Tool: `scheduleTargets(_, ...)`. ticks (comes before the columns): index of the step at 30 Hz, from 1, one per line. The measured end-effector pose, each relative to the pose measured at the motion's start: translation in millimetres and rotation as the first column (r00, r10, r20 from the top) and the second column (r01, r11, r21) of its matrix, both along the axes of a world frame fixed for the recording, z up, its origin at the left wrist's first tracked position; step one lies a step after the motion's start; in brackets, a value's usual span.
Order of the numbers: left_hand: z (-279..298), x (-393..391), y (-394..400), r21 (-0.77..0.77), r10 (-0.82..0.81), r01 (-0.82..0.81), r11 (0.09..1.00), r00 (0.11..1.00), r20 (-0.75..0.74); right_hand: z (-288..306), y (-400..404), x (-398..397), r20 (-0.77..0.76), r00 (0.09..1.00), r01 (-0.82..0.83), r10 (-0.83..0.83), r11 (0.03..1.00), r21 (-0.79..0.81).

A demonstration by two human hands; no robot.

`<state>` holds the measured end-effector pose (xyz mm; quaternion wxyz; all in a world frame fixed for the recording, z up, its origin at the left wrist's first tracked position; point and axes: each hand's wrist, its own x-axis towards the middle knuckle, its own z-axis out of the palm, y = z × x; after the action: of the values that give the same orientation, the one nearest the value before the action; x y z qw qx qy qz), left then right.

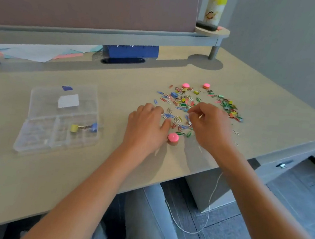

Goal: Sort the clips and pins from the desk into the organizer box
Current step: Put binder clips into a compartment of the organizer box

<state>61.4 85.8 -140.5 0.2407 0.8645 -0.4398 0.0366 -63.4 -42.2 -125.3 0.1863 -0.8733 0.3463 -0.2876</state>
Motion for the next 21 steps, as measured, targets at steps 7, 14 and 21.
scheduleTargets(7, 15.6, 19.5, -73.8, 0.009, 0.012, -0.012, 1.000, 1.000, 0.013, 0.3, -61.4, 19.1, -0.062, 0.996, 0.066, -0.058, 0.987, 0.146)
scheduleTargets(14, 11.3, 58.5, -133.1, 0.081, 0.090, -0.096, 0.992, 0.993, 0.074, -2.6, -129.0, 85.2, -0.148, 0.989, 0.039, -0.016, 0.988, 0.151)
scheduleTargets(21, -5.8, 73.8, -155.5, 0.098, 0.101, -0.110, 0.989, 0.991, 0.090, -16.3, -158.2, 125.6, -0.242, 0.968, 0.089, -0.060, 0.990, 0.113)
